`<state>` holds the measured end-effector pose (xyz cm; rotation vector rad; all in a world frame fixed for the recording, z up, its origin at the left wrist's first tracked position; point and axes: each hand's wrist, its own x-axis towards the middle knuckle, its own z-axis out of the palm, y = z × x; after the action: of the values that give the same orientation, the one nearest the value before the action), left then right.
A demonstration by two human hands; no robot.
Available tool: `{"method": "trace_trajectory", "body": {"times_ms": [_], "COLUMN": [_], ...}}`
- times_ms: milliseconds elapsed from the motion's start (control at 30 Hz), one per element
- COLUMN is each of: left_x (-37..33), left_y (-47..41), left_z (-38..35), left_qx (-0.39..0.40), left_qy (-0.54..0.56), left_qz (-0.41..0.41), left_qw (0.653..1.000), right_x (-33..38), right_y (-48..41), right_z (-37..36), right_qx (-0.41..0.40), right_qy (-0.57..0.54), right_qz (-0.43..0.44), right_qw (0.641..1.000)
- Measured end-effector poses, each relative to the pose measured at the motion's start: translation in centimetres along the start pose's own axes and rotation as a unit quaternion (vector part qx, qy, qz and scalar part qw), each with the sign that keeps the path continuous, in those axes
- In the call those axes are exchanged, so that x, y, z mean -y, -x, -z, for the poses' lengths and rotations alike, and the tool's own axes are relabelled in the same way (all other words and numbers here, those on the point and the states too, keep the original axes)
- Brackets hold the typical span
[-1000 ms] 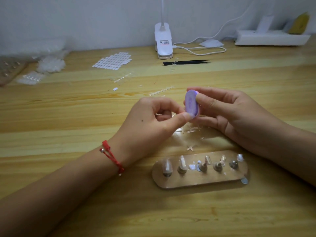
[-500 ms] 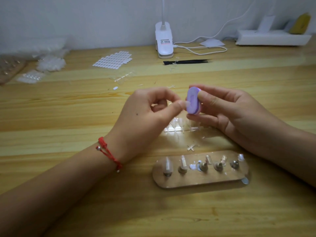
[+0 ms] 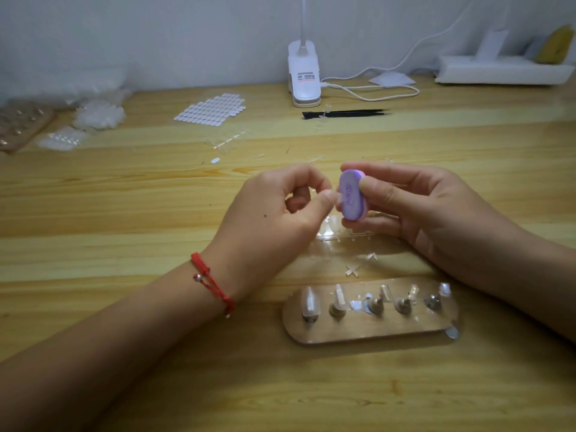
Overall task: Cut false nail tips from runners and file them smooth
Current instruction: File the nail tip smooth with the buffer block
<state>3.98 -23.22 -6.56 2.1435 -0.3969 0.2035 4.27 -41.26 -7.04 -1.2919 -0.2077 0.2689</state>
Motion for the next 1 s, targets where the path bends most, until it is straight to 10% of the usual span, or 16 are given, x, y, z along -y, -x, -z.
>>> {"method": "trace_trajectory", "body": {"times_ms": [1000], "left_x": [0.0], "left_y": [-0.7], "left_z": [1.2], "left_qx": [0.064], "left_qy": [0.123], "left_qz": [0.084], "left_qw": [0.987], "right_x": [0.0], "right_y": [0.1], "right_z": [0.2], "right_qx": [0.03], "right_qy": [0.053], "right_qz": [-0.003], "right_qw": [0.998]}}
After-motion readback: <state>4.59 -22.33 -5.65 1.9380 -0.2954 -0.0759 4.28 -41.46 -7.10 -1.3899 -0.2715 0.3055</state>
